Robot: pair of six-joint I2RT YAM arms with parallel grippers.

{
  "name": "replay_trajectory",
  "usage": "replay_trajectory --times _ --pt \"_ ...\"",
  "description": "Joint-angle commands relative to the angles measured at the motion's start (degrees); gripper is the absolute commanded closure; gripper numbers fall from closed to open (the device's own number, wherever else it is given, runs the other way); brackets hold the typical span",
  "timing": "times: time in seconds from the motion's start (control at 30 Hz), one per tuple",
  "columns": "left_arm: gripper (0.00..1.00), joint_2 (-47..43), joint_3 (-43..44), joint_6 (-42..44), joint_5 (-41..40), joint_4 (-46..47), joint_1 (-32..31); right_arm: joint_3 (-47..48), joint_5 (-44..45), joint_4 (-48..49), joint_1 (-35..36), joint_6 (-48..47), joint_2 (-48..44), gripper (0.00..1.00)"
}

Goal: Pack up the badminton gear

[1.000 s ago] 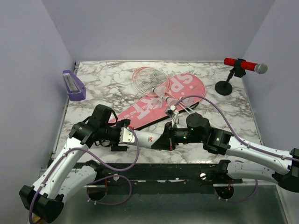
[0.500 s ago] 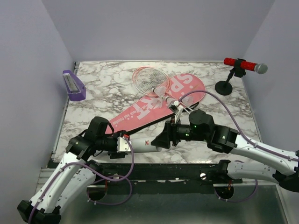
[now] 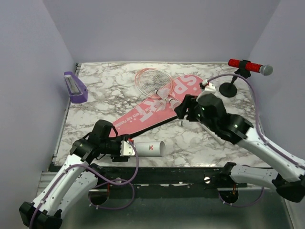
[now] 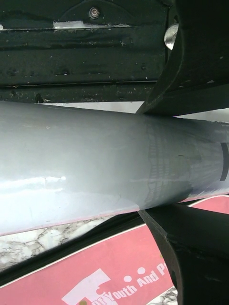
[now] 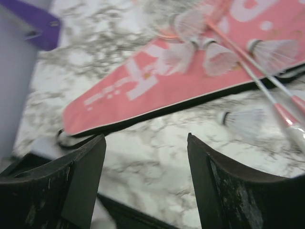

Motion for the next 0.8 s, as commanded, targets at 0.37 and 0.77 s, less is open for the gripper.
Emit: replay_trajectory --times 0.37,0.77 --pt "0.42 -2.88 2.74 -0.39 -0.55 2.12 -0.18 -5.38 -19.23 7.53 -29.39 -0.82 21.38 0.06" --pt "0.41 1.34 1.86 -7.69 -3.62 7.84 -0.18 -19.19 -32.25 15.62 -34.24 -0.3 18.74 0.06"
